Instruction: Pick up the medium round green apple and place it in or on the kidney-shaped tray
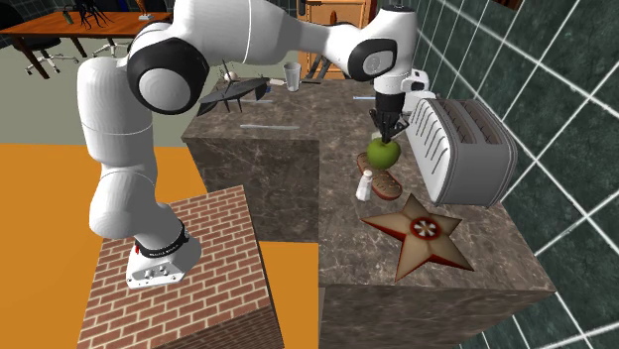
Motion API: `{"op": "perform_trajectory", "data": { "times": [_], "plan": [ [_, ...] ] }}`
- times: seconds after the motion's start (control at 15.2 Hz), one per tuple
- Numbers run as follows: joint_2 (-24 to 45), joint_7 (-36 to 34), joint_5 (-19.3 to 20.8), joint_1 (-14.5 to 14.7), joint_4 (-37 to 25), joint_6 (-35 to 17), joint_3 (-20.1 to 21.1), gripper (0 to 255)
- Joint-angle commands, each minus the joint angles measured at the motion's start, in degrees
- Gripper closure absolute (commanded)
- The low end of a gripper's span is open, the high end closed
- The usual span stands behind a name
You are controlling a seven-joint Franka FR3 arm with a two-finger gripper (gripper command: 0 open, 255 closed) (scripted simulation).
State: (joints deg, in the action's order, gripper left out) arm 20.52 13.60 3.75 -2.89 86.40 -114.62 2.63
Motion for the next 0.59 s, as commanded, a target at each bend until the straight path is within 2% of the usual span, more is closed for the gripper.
{"op": "perform_trajectory", "data": {
  "times": [0.0, 0.33, 0.53],
  "plan": [
    [0.1, -0.1, 0.1, 0.0, 1.5, -1.7, 0.0, 255],
    [0.8, -0.3, 0.2, 0.0, 4.2, -5.1, 0.0, 255],
    [0.8, -0.3, 0.2, 0.0, 4.2, -5.1, 0.0, 255]
  ]
}}
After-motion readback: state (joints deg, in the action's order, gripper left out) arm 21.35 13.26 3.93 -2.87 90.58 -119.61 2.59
